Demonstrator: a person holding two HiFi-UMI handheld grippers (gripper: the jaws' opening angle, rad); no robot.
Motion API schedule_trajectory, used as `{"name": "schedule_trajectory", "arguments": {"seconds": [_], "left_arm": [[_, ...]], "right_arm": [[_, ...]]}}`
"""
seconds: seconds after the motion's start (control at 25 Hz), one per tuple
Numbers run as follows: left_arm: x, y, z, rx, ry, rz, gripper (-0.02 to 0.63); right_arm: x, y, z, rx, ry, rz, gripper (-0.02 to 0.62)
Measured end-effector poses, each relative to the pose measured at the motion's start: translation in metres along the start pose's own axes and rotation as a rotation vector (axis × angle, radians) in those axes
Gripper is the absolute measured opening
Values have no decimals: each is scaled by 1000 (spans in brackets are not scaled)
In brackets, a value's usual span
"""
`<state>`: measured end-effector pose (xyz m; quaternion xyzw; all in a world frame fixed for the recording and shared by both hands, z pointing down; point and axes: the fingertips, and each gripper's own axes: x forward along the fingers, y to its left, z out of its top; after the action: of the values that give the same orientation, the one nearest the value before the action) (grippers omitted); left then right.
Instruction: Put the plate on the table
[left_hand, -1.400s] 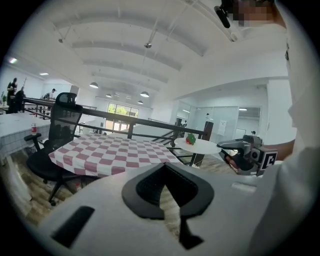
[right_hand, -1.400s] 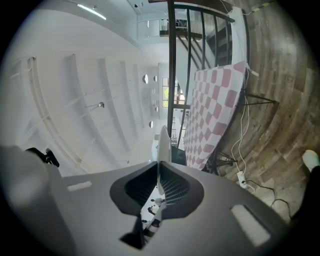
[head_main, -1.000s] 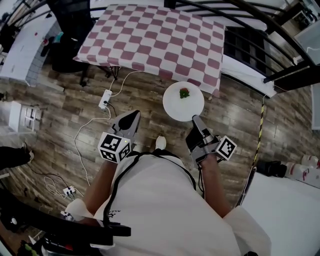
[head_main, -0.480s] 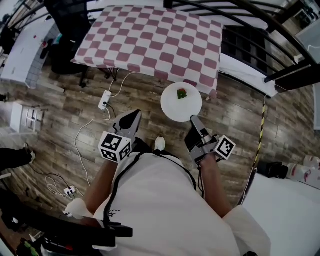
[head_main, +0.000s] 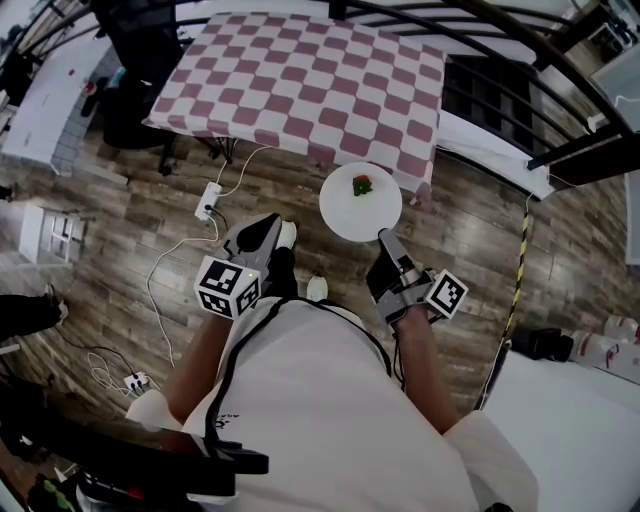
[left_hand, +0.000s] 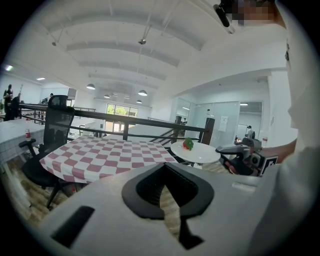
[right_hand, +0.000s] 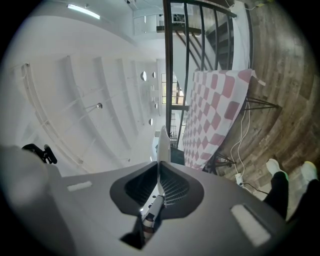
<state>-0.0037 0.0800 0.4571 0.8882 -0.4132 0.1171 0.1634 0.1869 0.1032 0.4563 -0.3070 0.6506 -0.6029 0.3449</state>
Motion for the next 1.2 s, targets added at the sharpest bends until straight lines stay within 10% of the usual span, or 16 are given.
{"name": "schedule_trajectory", "arguments": {"seconds": [1.2], "left_arm": [[110,129,50,-12,19,-129,8]], "right_arm": [[147,-8,55,-23,-110,-27,25]]}}
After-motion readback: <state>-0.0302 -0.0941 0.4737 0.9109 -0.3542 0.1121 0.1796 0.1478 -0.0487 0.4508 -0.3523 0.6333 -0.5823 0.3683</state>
